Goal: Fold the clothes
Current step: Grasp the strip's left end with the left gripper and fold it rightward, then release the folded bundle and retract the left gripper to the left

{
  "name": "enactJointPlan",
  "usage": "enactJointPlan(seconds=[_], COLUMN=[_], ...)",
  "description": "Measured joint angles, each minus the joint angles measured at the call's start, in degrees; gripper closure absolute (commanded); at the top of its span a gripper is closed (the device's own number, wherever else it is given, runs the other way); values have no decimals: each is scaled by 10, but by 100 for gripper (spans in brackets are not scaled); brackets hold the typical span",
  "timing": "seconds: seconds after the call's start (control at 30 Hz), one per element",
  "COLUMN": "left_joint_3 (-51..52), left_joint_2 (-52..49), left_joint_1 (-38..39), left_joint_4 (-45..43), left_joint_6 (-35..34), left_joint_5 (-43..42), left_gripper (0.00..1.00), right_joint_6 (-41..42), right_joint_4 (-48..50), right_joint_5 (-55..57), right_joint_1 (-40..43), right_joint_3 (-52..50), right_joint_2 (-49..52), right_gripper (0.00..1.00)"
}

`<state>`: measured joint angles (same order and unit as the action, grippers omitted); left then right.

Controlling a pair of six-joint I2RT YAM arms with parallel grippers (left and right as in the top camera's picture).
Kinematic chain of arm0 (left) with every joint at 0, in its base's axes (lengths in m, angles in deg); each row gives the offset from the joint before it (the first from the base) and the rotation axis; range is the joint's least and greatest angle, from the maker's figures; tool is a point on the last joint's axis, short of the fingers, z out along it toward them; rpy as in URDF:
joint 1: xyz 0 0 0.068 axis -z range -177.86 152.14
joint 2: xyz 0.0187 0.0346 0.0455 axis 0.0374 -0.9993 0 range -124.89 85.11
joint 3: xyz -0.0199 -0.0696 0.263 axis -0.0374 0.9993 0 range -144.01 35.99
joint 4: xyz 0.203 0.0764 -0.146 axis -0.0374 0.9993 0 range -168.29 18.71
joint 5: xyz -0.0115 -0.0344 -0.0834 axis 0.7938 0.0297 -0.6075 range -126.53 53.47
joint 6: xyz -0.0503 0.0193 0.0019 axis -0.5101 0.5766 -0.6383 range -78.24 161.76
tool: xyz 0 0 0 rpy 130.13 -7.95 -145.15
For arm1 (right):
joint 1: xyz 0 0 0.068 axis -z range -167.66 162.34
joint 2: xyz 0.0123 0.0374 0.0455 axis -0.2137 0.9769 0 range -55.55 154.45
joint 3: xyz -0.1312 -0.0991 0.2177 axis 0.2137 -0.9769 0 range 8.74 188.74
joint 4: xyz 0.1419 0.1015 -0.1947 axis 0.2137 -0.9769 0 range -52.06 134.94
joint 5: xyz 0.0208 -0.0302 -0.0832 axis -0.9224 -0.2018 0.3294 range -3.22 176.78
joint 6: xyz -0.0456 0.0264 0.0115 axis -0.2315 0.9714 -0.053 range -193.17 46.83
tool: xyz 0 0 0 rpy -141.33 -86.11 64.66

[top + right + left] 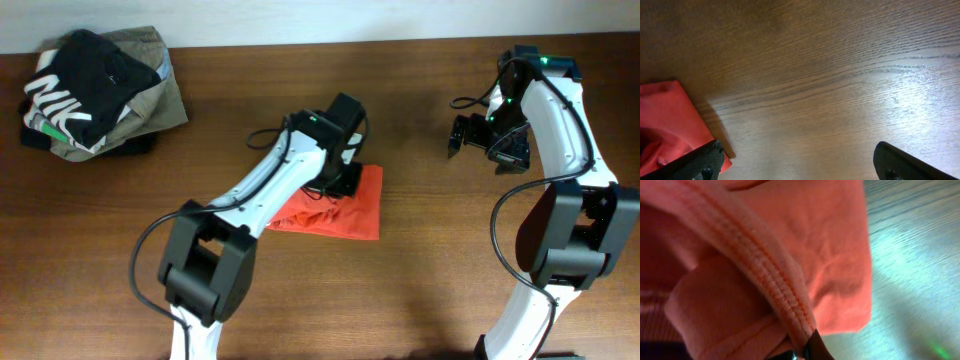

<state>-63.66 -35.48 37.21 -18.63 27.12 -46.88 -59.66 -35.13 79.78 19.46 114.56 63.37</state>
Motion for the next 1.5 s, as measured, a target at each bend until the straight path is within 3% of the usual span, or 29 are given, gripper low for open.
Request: enactJointPlan(seconds=[0.07,0.1,0.13,0.27,0.3,0.5,0.6,0.63,0.7,0.87,1.07,1.1,1.17,1.2,1.23,1.27,1.4,1.5], left_joint_3=[0,0,0,0,-3,-125,-211,-238,-282,-228,-35,-25,-21,-21,-21,-21,-21,-22], left_joint_2=[-12,-15,-16,-17,-17,-18,-17,-16,-10,-7,-5,-5,-5,-5,-5,-5,-5,-5], left_joint_1=[10,14,17,21,21,22,9,-4,-72,-213,-167,-154,-125,-117,-108,-104,-101,-100], left_joint_4=[-15,-24,-28,-37,-36,-4,83,115,195,277,156,149,142,140,135,131,122,118], left_joint_6=[0,-2,-4,-11,-10,45,58,58,55,74,152,158,165,167,171,171,175,199], left_joint_5=[-13,-19,-25,-42,-52,-148,-126,-107,-61,-35,-147,-160,-178,-183,-190,-197,-240,-313], left_gripper=[95,62,50,37,19,16,14,5,1,1,1,5,43,71,91,99,99,89], right_joint_6=[0,0,0,0,0,0,-1,-10,-31,-50,-58,-58,-58,-59,-59,-60,-60,-60], right_joint_4=[0,0,0,2,7,21,21,21,21,22,17,17,17,17,17,17,17,19], right_joint_5=[0,0,0,-4,-6,-10,-20,-33,-67,-114,-126,-126,-126,-126,-126,-126,-126,-126], right_joint_1=[0,0,0,0,0,3,35,44,83,118,118,118,118,118,118,118,118,118], right_joint_3=[0,0,0,0,0,0,0,0,0,0,0,0,0,0,0,0,0,0], right_joint_2=[0,0,0,0,0,0,0,0,0,0,1,1,1,1,1,1,1,1], right_gripper=[1,1,1,1,1,1,1,1,1,1,2,1,1,1,1,1,1,2])
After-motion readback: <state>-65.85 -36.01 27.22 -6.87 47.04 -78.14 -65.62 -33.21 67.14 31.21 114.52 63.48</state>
